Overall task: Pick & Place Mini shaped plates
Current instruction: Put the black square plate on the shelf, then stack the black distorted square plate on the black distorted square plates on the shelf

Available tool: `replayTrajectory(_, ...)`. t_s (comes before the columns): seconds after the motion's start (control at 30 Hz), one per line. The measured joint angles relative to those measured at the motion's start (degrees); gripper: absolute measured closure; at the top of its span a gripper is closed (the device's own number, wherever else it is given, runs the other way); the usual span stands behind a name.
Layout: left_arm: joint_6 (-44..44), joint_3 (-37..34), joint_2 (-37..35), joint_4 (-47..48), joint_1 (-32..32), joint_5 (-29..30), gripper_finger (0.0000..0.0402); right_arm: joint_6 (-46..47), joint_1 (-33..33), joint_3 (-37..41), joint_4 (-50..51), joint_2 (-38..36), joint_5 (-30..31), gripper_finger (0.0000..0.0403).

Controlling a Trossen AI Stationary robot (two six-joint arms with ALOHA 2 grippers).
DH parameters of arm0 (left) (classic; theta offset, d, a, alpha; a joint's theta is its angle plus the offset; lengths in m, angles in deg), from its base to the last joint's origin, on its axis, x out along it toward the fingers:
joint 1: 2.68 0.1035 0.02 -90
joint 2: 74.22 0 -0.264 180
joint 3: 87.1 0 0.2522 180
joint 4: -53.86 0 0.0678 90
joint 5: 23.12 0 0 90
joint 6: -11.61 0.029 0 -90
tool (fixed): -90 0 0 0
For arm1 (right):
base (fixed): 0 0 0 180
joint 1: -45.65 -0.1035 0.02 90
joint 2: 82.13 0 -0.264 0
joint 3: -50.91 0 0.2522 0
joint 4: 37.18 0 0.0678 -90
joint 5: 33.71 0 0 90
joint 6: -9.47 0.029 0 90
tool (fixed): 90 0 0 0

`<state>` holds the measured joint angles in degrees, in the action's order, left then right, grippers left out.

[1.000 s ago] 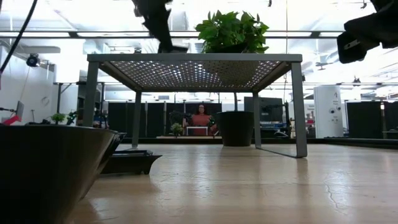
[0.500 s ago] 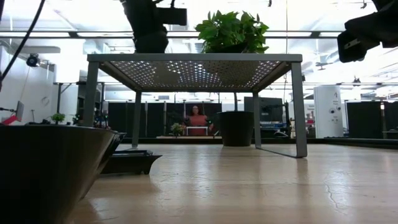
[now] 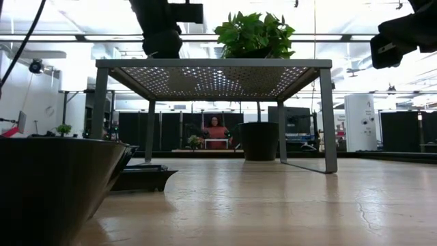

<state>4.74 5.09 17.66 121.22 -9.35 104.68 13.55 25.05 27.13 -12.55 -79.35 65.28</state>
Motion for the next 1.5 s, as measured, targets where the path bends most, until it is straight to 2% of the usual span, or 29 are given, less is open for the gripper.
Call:
replayTrajectory(0.2, -3.41, 0.02, -0.02, -0.05, -0.38, -2.99, 0.0401, -0.03, 0.0, 0.0, 0.0, 0.0, 0.0, 0.0394)
replayTrajectory(0.57, -5.37, 1.57, -0.06, 0.42, -4.0, -3.63, 0.0398, -0.17, 0.0, 0.0, 0.0, 0.0, 0.0, 0.0394)
replayTrajectory(0.67, -6.7, 1.68, -0.07, 0.48, -4.16, -3.85, 0.0378, -0.03, 0.02, 0.0, 0.0, 0.0, 0.0, 0.0394)
replayTrajectory(0.87, -9.02, 1.48, -0.07, 0.62, -4.95, -3.85, 0.0312, -0.16, 0.02, -0.02, 0.0, 0.0, 0.0, 0.0394)
replayTrajectory(1.03, -12.77, 4.13, -0.07, 3.2, -6.97, -4.59, 0.0271, -0.17, 0.02, -0.02, 0.01, 0.0, 0.0, 0.0394)
replayTrajectory(1.17, -18.08, 5.96, -0.11, 2.06, -9.93, -7.66, 0.0261, -0.14, 0.02, -0.02, 0.0, 0.0, 0.0, 0.0394)
replayTrajectory(1.33, -21.65, 5.62, 0.31, -3.66, -13.66, -12.13, 0.0262, -0.15, 0.02, -0.02, 0.0, 0.0, 0.0, 0.0394)
replayTrajectory(1.5, -24.95, 5.53, 2.49, -6.59, -17.57, -12.96, 0.0262, -0.16, 0.02, -0.02, 0.01, 0.0, 0.0, 0.0394)
